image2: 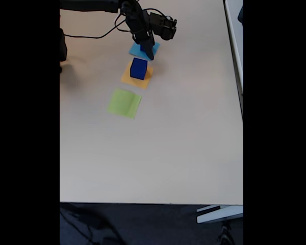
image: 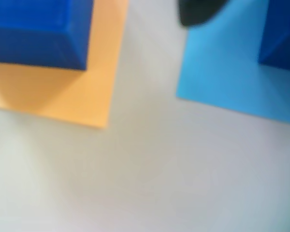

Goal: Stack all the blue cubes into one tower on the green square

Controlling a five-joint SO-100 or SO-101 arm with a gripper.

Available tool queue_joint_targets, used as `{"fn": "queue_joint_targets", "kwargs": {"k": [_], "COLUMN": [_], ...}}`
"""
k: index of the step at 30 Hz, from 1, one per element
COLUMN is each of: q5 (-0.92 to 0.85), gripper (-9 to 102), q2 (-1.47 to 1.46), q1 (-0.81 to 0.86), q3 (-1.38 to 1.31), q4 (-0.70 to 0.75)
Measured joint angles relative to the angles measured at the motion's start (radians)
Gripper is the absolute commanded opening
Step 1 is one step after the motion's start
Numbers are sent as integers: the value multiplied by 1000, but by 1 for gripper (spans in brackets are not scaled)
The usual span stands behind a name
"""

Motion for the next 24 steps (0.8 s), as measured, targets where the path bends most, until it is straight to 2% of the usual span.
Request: {"fn": "queue_joint_targets", "kwargs": {"k": [4,7,17,24], "q5": [11,28,186,199], "gripper": [37,40,41,41], "q2": [28,37,38,38], "q1": [9,8,-6,-3], "q3": [55,84,132,132], "q4": [-11,-14,-14,-14]}}
